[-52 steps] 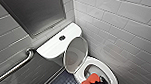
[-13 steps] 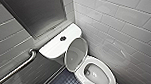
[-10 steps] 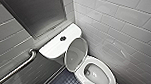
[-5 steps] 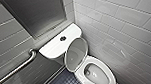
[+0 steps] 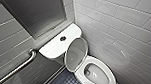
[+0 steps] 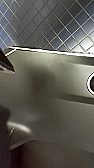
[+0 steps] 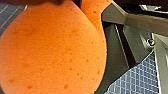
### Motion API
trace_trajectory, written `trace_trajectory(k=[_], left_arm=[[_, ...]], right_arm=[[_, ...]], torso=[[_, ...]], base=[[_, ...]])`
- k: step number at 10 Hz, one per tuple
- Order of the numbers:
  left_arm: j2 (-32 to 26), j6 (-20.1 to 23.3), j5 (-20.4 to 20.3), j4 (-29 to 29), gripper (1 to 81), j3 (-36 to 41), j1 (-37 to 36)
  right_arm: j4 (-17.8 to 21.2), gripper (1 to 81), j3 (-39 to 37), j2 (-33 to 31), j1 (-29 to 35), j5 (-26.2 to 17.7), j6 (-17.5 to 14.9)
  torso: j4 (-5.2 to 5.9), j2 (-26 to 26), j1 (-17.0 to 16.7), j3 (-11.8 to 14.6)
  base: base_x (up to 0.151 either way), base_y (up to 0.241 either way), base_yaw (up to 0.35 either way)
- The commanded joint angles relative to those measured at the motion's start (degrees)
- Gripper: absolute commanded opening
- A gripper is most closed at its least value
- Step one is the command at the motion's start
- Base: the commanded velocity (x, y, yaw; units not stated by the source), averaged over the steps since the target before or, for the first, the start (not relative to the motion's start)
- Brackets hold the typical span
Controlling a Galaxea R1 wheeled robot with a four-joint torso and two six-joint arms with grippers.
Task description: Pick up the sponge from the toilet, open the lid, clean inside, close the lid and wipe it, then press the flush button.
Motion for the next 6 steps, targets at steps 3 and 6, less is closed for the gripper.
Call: trace_trajectory(k=[3, 6], left_arm=[[-6.1, -6.7, -17.9, 5.4, 81.1, -0.3, 4.4], [-10.4, -10.1, -34.7, 6.8, 81.1, -0.1, 5.1]], right_arm=[[-1.2, 1.0, 0.1, -0.5, -0.4, -4.4, 0.2], [-1.2, 1.0, -0.4, 0.3, -0.1, -4.5, 0.2]], torso=[[0.00, 0.0, 0.0, 0.0], [0.00, 0.0, 0.0, 0.0]], base=[[0.000, 0.000, 0.000], [0.000, 0.000, 0.000]])
